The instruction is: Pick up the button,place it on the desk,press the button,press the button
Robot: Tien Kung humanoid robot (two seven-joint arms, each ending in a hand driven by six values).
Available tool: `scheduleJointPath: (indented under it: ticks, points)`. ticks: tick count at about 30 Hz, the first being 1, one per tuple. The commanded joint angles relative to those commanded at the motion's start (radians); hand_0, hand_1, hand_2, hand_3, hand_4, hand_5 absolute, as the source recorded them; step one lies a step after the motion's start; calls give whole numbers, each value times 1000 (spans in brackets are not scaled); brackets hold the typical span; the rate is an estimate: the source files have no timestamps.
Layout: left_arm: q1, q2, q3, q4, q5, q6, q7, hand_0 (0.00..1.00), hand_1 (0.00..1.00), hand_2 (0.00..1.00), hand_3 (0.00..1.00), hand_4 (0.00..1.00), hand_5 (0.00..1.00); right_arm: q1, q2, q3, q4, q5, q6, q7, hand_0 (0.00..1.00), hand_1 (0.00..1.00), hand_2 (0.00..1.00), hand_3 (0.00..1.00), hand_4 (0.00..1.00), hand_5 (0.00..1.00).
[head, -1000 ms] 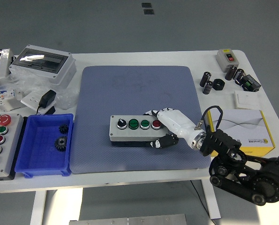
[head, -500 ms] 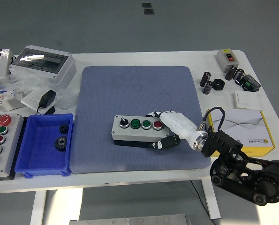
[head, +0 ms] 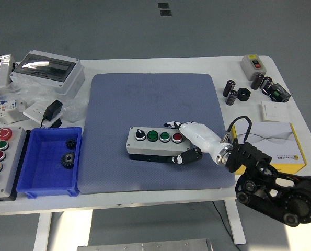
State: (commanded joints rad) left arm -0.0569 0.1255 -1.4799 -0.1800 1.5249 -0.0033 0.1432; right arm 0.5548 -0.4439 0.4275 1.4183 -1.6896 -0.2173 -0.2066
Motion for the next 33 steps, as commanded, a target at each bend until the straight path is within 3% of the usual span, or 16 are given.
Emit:
scheduleJointPath:
  ticks: [9,10,26,33]
  points:
    - [1,0,0,0,3,-2,3,626,605,550,589,690,135,-3,-16,34,18,56,35,6,898,869,899,998,717,70]
    - [1,0,0,0,4,-2,3,625,605,549,590,690,135,-4,-17,36,18,58,34,8,988,974,998,998,727,58]
    - [-2,0,1,0,7,-6,2,625,604,545,591,684,125,5,-33,41,17,70,31,13,998,998,998,998,773,104]
    - [-1,-1,3,0,6,-13,2,625,605,544,588,681,122,-1,-77,85,91,122,79,14,998,998,998,998,792,121]
